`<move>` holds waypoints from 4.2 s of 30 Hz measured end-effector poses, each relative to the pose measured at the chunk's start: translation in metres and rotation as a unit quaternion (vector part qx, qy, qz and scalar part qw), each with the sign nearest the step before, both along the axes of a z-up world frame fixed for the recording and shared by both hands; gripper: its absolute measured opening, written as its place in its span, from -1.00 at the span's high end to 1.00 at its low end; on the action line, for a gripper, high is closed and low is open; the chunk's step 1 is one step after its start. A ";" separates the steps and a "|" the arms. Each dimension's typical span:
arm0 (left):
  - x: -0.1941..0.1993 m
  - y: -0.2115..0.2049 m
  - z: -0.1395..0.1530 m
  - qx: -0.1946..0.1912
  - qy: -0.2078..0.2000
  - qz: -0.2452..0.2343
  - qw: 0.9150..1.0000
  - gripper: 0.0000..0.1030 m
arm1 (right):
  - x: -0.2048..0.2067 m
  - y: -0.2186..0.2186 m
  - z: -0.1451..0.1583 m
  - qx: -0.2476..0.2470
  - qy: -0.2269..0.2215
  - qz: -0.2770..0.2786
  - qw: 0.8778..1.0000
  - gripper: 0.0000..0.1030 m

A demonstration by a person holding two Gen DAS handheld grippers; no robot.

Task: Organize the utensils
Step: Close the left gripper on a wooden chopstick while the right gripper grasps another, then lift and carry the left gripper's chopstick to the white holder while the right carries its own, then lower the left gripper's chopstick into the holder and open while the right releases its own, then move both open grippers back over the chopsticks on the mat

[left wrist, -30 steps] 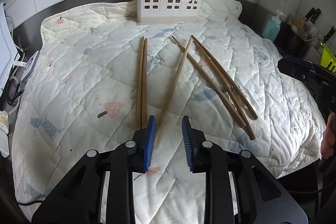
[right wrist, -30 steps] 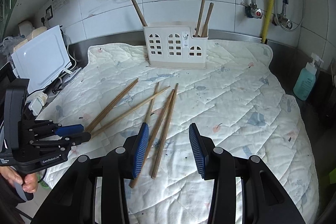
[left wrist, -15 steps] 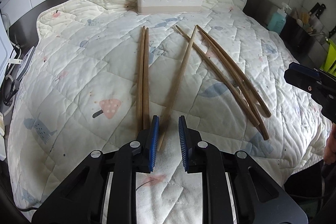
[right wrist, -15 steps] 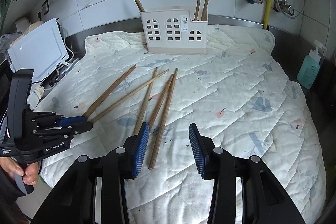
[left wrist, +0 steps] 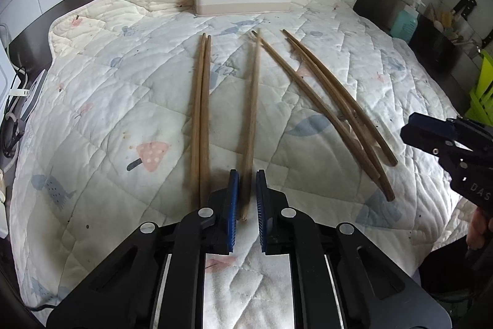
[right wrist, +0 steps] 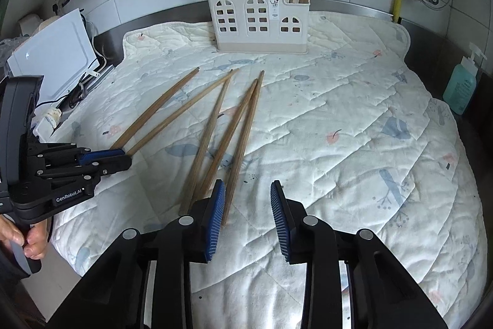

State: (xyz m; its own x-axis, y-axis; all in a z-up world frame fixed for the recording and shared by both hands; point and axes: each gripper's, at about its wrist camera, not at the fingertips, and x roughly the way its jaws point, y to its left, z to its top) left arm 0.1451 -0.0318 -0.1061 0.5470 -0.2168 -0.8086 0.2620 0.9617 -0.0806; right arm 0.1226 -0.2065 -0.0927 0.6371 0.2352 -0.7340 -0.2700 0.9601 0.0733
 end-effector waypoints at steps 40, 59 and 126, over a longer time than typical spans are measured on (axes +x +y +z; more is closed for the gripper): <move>0.002 0.003 0.055 -0.047 -0.064 0.000 0.997 0.91 | -0.012 -0.002 0.093 -0.008 -0.130 -0.003 0.992 0.87; 0.028 0.005 0.105 -0.037 -0.099 -0.017 0.994 0.91 | 0.021 -0.009 0.167 0.012 -0.187 0.016 0.982 0.87; 0.090 0.026 0.298 -0.005 -0.278 0.069 0.958 0.74 | 0.126 -0.029 0.251 0.023 -0.210 -0.003 0.977 0.43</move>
